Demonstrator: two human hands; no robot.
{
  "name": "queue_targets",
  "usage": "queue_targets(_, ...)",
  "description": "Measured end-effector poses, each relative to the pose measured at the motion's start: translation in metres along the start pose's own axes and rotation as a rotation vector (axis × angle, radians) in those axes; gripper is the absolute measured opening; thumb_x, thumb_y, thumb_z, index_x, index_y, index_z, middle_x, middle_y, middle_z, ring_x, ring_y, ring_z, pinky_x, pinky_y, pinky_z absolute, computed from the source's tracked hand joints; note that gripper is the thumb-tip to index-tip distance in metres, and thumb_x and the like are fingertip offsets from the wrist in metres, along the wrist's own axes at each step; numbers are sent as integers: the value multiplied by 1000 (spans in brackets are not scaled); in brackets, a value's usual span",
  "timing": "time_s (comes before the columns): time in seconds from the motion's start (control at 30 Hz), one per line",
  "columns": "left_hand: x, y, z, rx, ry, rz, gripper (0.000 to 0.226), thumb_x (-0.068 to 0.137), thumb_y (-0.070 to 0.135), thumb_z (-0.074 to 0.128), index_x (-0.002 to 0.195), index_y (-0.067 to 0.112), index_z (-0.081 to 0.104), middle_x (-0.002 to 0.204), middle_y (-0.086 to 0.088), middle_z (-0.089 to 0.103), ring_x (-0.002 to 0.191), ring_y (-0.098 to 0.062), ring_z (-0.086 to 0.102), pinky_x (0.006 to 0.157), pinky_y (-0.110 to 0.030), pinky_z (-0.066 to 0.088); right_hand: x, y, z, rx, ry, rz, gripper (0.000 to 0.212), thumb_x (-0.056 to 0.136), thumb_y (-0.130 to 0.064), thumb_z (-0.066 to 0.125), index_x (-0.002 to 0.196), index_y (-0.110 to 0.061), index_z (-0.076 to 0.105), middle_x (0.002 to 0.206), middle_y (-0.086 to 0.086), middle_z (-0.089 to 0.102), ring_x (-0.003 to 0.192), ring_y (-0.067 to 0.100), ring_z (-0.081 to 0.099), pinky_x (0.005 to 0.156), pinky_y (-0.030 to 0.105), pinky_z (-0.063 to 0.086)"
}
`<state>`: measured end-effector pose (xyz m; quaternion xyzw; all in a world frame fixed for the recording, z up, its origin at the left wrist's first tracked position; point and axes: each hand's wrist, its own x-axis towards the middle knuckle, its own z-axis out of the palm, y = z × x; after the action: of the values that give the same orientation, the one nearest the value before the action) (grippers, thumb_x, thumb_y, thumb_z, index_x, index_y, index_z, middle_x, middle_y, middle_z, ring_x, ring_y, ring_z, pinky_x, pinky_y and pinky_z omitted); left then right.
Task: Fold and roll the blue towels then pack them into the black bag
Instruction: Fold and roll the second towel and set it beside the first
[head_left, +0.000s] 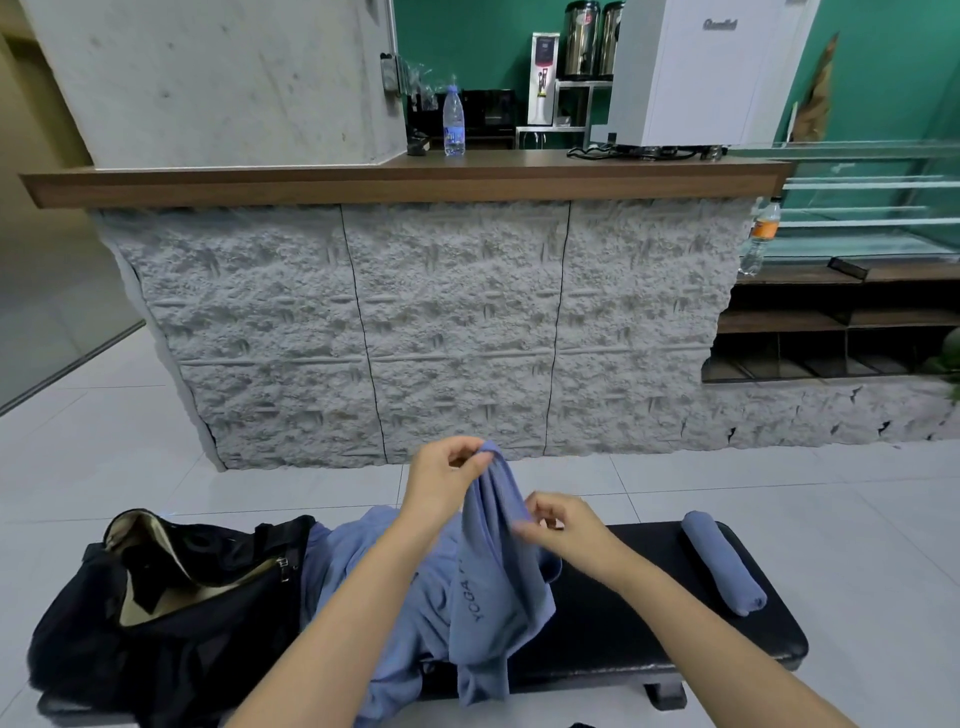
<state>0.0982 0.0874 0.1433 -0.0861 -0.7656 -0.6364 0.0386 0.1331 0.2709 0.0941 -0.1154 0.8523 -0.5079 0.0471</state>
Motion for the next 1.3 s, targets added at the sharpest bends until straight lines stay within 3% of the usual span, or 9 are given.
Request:
queue_targets(0.1, 14, 10, -13, -35, 61, -11, 14, 90, 1, 58, 87, 11, 67, 79, 3, 66, 67, 4, 58, 71, -20, 47, -8, 34, 4, -453, -64, 18, 74, 62, -86, 48, 70, -12, 49, 73, 1, 45, 79, 18, 46, 66, 29, 35)
queue_targets(0.27, 34, 15, -53, -71, 253, -36, 11, 93, 5, 56, 95, 8, 65, 85, 3, 65, 78, -9, 58, 67, -17, 48, -26, 54, -14, -850, -156, -73, 40, 82, -59, 55, 81, -20, 58, 73, -13, 42, 81, 10, 35, 76, 31, 26)
queue_targets(0.47, 45, -12, -100, -50, 402, -100, 13, 92, 1, 55, 101, 0, 64, 80, 3, 61, 77, -13, 54, 67, -18, 44, -21, 79, -48, -1223, 93, -278, 27, 88, -46, 41, 71, -36, 59, 73, -24, 58, 74, 9, 48, 63, 24, 30)
queue_targets(0.6, 40, -31, -113, -60, 402, -172, 15, 93, 1, 55, 105, -2, 63, 79, 0, 61, 70, -11, 54, 61, -23, 46, -1, 49, -74, -1209, 243, -262, 15, 73, -28, 78, 68, -36, 67, 58, -18, 60, 62, 13, 49, 61, 27, 27)
queue_targets(0.67, 41, -26, -117, -71, 413, -141, 11, 93, 4, 55, 100, 6, 64, 80, 0, 62, 69, -8, 54, 54, -19, 45, 9, 28, -86, -1145, 353, -300, 8, 79, -27, 73, 75, -34, 71, 62, -16, 63, 69, 16, 52, 66, 29, 28)
queue_targets(0.77, 43, -23, -123, -100, 448, -91, 9, 92, 5, 57, 97, 10, 64, 85, 0, 63, 76, -9, 57, 63, -21, 46, 15, 10, -101, -1111, 513, -279, 18, 86, -29, 53, 76, -29, 69, 67, -15, 63, 72, 18, 53, 69, 30, 26)
queue_targets(0.9, 36, -45, -117, 14, 425, -162, 18, 88, -4, 59, 104, -2, 67, 94, -12, 67, 86, -22, 59, 81, -37, 50, 16, 27, -105, -1281, 361, -26, 11, 79, -27, 73, 70, -32, 69, 63, -13, 64, 78, 19, 52, 66, 31, 16)
queue_targets(1.13, 45, -20, -114, -54, 405, -127, 19, 90, 0, 58, 108, -1, 64, 96, -8, 63, 88, -19, 56, 81, -28, 43, 24, 5, -121, -1165, 543, -149, 15, 88, -18, 62, 82, -27, 73, 79, -9, 69, 85, 22, 51, 70, 30, 18)
queue_targets(1.3, 43, -27, -117, -60, 413, -154, 18, 90, 1, 59, 106, 5, 65, 87, -1, 64, 80, -14, 58, 77, -25, 53, 16, 1, -124, -1166, 599, -330, 8, 78, -24, 72, 70, -24, 70, 79, -8, 63, 78, 21, 49, 71, 31, 26)
